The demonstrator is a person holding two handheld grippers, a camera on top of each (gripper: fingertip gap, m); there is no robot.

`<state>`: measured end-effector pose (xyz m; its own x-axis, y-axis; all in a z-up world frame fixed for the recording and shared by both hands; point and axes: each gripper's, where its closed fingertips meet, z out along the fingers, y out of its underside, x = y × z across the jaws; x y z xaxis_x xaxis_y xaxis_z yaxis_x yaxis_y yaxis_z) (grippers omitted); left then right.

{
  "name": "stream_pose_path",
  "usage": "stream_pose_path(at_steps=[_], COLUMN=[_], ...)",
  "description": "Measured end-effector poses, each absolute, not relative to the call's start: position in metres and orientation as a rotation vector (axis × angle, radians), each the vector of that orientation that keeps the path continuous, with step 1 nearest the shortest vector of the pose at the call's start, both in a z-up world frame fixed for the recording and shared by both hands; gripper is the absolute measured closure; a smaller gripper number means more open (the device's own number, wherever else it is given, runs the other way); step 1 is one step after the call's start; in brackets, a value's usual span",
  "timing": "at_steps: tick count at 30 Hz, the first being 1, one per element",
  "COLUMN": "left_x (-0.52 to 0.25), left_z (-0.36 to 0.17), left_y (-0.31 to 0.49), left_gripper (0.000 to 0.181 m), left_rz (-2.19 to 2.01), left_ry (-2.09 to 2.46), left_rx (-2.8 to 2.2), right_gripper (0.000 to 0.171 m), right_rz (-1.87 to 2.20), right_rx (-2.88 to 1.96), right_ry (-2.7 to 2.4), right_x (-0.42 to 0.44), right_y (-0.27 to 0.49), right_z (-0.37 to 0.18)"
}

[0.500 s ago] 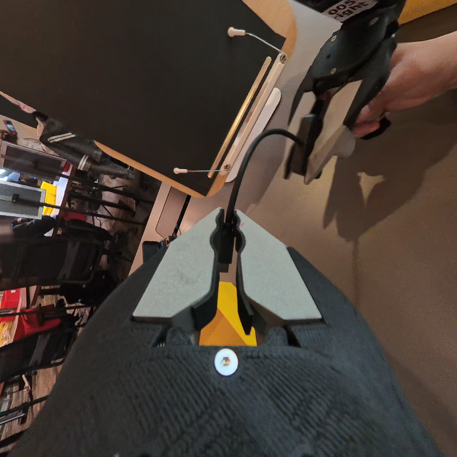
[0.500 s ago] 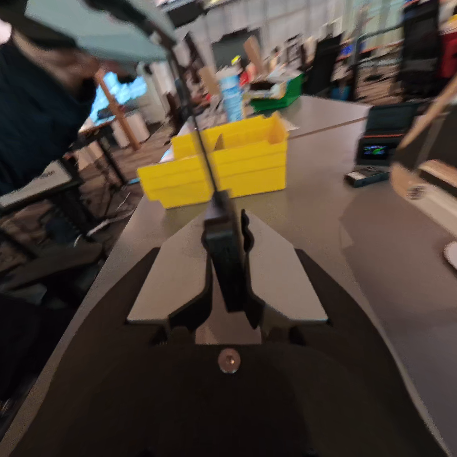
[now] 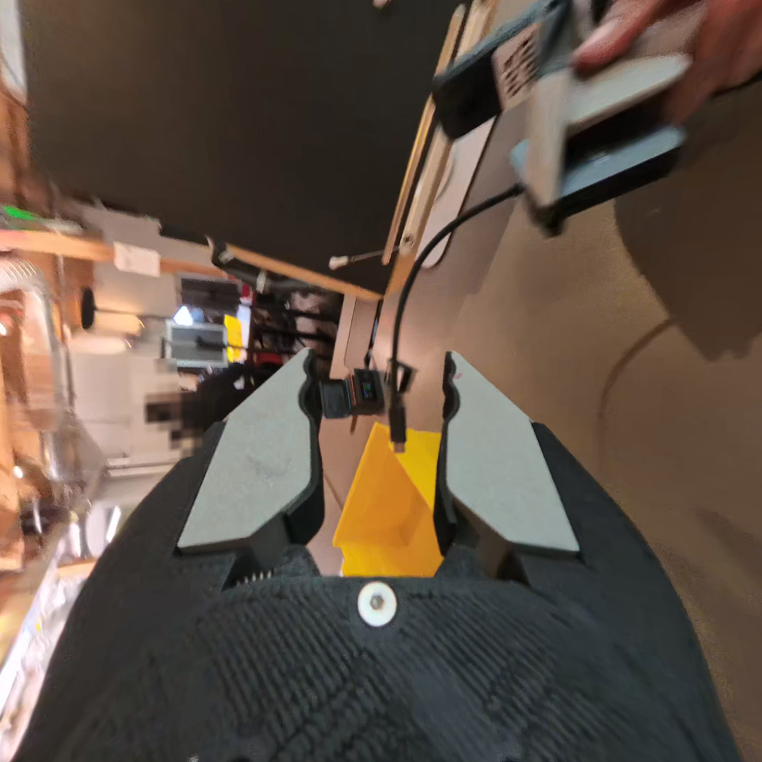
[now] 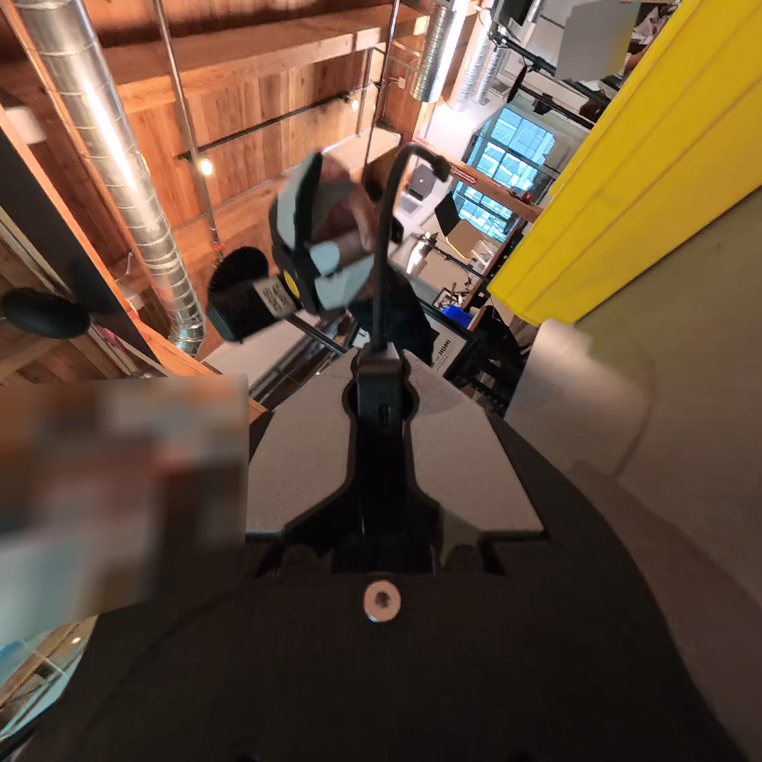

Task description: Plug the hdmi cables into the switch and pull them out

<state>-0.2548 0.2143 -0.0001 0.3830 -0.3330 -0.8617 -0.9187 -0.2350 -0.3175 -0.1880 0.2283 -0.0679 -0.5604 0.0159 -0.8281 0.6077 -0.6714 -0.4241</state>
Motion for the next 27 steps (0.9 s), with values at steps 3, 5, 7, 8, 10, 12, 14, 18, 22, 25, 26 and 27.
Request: stream_pose_path(at_steps=[3,5,7,8,10,12,14,18,22,25,26,27], left_x=[-0.194,-0.168,-0.156,-0.154,-0.156,-0.158,-0.158,-0.156,-0.158,-0.161,-0.160,-0.160], left_z=[-0.027,-0.045,-0.062,-0.068,-0.072,-0.082,-0.092,-0.104,-0.105,-0.105,-0.106,-0.109], left_y=[0.191,0.186,0.190,0.195,0.208,0.216,0.220,0.223,0.227,0.232,0.232,0.231], left_gripper=[0.123,0.122,0.124,0.127,0.139,0.148,0.162,0.152,0.149,0.169,0.170,0.170], left_rz=[0.660,0.627,0.722,0.809,0.992,1.102,1.172,1.217,1.224,1.266,1.253,1.226], left_ry=[1.216,1.254,1.320,1.350,1.400,1.471,1.524,1.561,1.552,1.560,1.551,1.544], left_rx=[-1.669,-1.623,-1.525,-1.462,-1.314,-1.209,-1.121,-1.099,-1.130,-1.135,-1.151,-1.191], right_gripper=[0.158,0.157,0.157,0.157,0.157,0.158,0.158,0.158,0.157,0.152,0.150,0.148], right_rz=[-2.274,-2.265,-2.257,-2.245,-2.219,-2.221,-2.235,-2.240,-2.222,-2.189,-2.172,-2.140], right_rx=[1.202,1.181,1.182,1.197,1.235,1.267,1.277,1.271,1.287,1.346,1.382,1.435], right_ry=[0.977,0.956,0.921,0.916,0.911,0.849,0.803,0.786,0.818,0.880,0.921,0.988], right_x=[-0.192,-0.193,-0.196,-0.198,-0.200,-0.204,-0.204,-0.204,-0.205,-0.208,-0.209,-0.209], right_y=[0.223,0.217,0.214,0.212,0.210,0.217,0.224,0.228,0.224,0.219,0.219,0.219], right_z=[-0.063,-0.060,-0.059,-0.061,-0.068,-0.072,-0.073,-0.073,-0.076,-0.085,-0.090,-0.097])
